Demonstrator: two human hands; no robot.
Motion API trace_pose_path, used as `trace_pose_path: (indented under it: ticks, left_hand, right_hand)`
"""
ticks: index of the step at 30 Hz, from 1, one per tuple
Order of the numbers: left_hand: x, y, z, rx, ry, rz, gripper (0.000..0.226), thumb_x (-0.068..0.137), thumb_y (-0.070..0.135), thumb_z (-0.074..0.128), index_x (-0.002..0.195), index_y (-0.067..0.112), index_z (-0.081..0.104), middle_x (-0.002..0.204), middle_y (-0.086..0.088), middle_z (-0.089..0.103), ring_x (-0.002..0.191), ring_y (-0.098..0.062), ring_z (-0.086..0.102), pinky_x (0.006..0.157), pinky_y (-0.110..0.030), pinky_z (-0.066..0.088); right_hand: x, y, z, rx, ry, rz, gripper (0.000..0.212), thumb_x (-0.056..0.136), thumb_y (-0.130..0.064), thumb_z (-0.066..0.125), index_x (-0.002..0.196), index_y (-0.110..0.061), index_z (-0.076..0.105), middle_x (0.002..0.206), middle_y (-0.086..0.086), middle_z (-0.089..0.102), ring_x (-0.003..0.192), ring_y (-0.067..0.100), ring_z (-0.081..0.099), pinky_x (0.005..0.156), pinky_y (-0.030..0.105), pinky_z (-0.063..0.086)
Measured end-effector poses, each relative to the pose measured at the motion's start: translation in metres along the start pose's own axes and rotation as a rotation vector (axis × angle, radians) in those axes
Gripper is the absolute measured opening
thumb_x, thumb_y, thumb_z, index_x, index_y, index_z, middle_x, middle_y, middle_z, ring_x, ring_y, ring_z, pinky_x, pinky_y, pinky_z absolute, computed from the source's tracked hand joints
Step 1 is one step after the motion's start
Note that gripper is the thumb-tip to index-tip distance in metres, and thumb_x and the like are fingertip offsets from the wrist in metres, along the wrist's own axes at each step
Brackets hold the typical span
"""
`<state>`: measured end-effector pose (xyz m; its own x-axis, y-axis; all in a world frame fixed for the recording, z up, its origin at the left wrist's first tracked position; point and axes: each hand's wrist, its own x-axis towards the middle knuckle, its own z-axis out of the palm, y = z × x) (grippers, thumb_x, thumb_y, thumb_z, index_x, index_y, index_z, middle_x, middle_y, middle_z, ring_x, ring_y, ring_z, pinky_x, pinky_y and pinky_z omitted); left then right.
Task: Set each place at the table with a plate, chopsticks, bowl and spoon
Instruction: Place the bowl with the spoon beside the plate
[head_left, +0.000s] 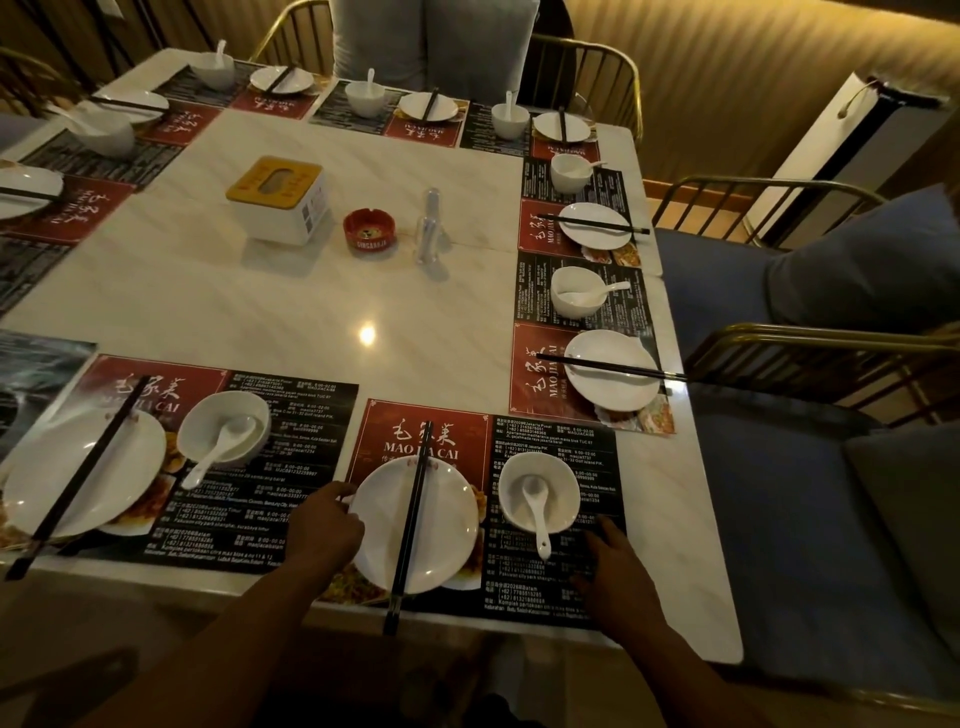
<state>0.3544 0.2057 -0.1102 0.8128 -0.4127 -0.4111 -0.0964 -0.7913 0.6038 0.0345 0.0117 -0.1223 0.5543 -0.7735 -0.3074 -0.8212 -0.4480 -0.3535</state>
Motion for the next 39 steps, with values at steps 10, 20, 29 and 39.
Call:
trace_pose_path:
  ticks: [10, 20, 29, 39]
  left_hand:
    - [0.0, -0.004, -0.009, 0.05, 0.078, 0.094, 0.037, 0.085, 0.008, 0.071, 0.121, 0.013, 0.065, 0.112, -0.009, 0.069, 0.1, -0.024, 0.066, 0.088, -0.04, 0.056]
    - [0.014, -0.036, -0.022, 0.716, -0.022, 0.407, 0.078, 0.076, 0.062, 0.069, 0.146, 0.047, 0.037, 0.157, -0.003, 0.031, 0.143, -0.033, 0.029, 0.106, -0.059, 0.041]
    - [0.018, -0.037, -0.021, 0.724, -0.038, 0.38, 0.083, 0.073, 0.059, 0.073, 0.146, 0.048, 0.034, 0.157, -0.003, 0.03, 0.143, -0.033, 0.027, 0.106, -0.062, 0.04]
    - [0.018, -0.036, -0.02, 0.715, -0.025, 0.373, 0.085, 0.071, 0.052, 0.079, 0.145, 0.046, 0.039, 0.156, -0.005, 0.033, 0.142, -0.036, 0.028, 0.103, -0.062, 0.042]
  right_hand:
    - [0.002, 0.005, 0.005, -0.016, 0.014, -0.028, 0.065, 0.081, -0.03, 0.074, 0.141, -0.023, 0.05, 0.159, 0.001, 0.028, 0.14, 0.021, 0.039, 0.104, 0.035, 0.048]
    - [-0.002, 0.007, 0.005, -0.017, -0.011, -0.024, 0.076, 0.082, -0.033, 0.074, 0.149, -0.026, 0.04, 0.163, 0.001, 0.019, 0.142, 0.022, 0.037, 0.107, 0.036, 0.045]
    - [0.002, 0.002, 0.003, -0.017, -0.024, -0.008, 0.075, 0.083, -0.032, 0.074, 0.149, -0.023, 0.04, 0.164, 0.001, 0.018, 0.144, 0.021, 0.035, 0.108, 0.034, 0.043]
    - [-0.001, 0.002, 0.004, -0.021, -0.013, -0.004, 0.075, 0.08, -0.037, 0.077, 0.146, -0.025, 0.043, 0.163, 0.001, 0.02, 0.143, 0.022, 0.036, 0.108, 0.036, 0.045]
